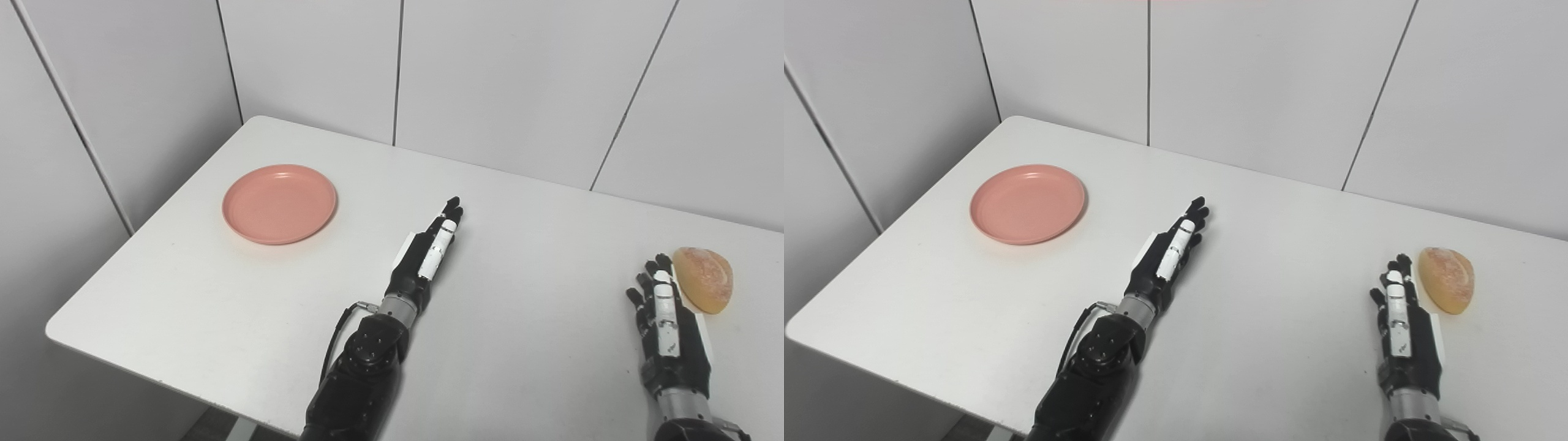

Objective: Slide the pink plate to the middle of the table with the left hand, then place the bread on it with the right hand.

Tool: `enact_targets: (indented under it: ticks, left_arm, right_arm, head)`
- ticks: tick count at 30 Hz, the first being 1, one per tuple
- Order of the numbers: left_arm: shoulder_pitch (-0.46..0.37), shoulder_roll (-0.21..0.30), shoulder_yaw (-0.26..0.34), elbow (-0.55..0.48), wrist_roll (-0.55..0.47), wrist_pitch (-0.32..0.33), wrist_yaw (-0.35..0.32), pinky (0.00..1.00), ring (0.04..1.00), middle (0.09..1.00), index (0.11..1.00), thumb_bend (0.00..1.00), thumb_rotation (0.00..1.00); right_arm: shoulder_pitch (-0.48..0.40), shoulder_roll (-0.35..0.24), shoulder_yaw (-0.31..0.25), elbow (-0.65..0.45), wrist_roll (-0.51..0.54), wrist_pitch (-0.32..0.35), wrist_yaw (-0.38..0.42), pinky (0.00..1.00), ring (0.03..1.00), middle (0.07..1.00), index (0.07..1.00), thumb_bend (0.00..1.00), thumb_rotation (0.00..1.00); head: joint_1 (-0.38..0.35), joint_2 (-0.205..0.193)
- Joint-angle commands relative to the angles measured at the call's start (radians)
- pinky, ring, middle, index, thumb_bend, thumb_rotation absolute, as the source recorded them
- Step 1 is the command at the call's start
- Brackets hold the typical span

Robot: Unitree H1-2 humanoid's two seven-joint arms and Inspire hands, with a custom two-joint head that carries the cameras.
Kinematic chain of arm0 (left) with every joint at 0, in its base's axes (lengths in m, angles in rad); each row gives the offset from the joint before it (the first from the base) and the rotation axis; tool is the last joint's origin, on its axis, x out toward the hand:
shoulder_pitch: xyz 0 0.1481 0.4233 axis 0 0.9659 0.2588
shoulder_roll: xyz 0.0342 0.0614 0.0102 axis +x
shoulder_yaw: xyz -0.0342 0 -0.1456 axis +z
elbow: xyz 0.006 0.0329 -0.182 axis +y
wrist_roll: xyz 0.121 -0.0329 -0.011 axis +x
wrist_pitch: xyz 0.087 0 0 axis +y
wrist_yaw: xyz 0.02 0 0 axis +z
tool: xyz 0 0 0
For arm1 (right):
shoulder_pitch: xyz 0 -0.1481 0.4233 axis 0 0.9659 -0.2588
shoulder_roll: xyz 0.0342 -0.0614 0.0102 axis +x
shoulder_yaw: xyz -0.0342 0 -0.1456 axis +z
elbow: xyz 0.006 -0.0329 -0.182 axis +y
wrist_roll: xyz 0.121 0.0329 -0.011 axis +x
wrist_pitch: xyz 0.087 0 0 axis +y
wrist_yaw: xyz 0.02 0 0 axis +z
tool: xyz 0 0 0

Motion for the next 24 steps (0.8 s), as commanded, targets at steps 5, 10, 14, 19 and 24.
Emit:
enact_targets:
  ticks: [5,10,14,19,24]
  left_arm:
    - [-0.091,0.024,0.046,-0.043,-0.048,-0.048,-0.004,0.99,0.987,0.965,0.952,0.43,1.0]
    - [-0.125,0.047,0.103,-0.055,-0.065,-0.045,0.027,0.96,0.939,0.921,0.908,0.48,1.0]
    - [-0.145,0.077,0.135,-0.066,-0.066,-0.043,0.035,0.92,0.902,0.885,0.875,0.53,1.0]
    - [-0.157,0.103,0.167,-0.08,-0.069,-0.056,0.058,0.85,0.858,0.855,0.849,0.55,1.0]
    - [-0.176,0.139,0.227,-0.079,-0.059,-0.066,0.114,0.81,0.829,0.822,0.81,0.6,1.0]
  right_arm:
    - [-0.02,-0.003,-0.011,-0.006,0.006,-0.039,0.002,1.0,1.0,1.0,1.0,0.59,0.89]
    - [-0.018,-0.005,-0.01,-0.011,-0.002,-0.033,-0.001,1.0,1.0,1.0,1.0,0.58,0.9]
    - [-0.017,-0.004,-0.012,-0.012,-0.001,-0.035,0.0,1.0,1.0,1.0,1.0,0.57,0.9]
    - [-0.018,-0.005,-0.011,-0.015,-0.002,-0.026,-0.001,1.0,1.0,1.0,1.0,0.58,0.91]
    - [-0.019,-0.003,-0.012,-0.015,-0.006,-0.018,-0.007,1.0,1.0,1.0,1.0,0.59,0.9]
  head:
    - [0.001,-0.006]
    - [0.003,-0.008]
    - [0.008,-0.006]
    - [0.008,-0.009]
    - [0.017,-0.014]
